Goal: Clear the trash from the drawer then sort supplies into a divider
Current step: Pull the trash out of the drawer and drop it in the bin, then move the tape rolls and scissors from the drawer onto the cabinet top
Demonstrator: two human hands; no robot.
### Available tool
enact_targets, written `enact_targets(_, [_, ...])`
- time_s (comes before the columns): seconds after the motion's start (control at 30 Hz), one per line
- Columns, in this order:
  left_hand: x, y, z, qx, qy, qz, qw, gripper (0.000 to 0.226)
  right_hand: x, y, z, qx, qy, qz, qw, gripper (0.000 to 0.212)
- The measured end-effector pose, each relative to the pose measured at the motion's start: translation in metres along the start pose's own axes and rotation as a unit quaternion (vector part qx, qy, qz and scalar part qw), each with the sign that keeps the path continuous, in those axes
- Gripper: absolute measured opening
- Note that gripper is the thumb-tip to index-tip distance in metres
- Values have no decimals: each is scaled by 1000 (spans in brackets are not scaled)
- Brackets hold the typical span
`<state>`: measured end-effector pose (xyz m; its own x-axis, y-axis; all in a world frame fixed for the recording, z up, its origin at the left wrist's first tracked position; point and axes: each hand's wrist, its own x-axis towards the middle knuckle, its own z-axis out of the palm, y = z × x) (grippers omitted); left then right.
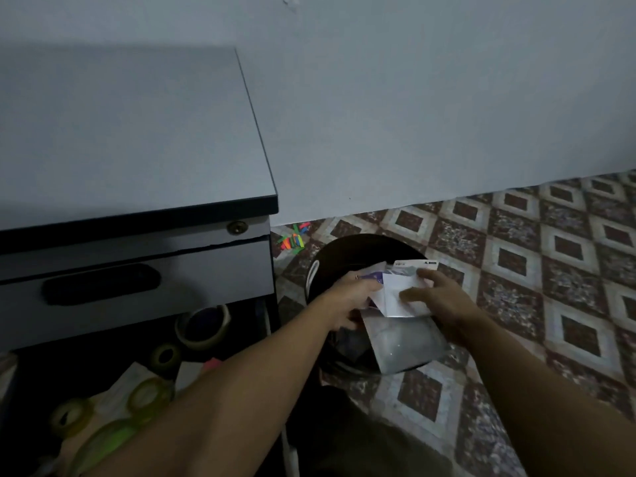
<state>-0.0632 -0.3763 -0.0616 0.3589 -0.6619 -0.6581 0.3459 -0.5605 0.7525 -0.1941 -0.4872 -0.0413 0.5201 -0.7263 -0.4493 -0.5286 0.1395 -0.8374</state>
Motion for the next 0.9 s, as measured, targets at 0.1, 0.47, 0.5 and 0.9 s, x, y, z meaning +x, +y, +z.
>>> enact_targets(0.1, [11,-2,-11,56,33,-13,998,76,10,5,7,-62,-9,-21,998,71])
enact_targets(0.47, [-22,-15,-34,161,71,88,980,66,5,6,23,-153,2,-22,988,44])
enact_targets(0.5, [-33,-16,-37,163,77,95,979,64,2,3,24,-157,6,-25,987,40])
enact_targets(0.9, [-183,-59,-129,135,143,134,971,9,-86,-79,82,-261,-212,-61,940,17])
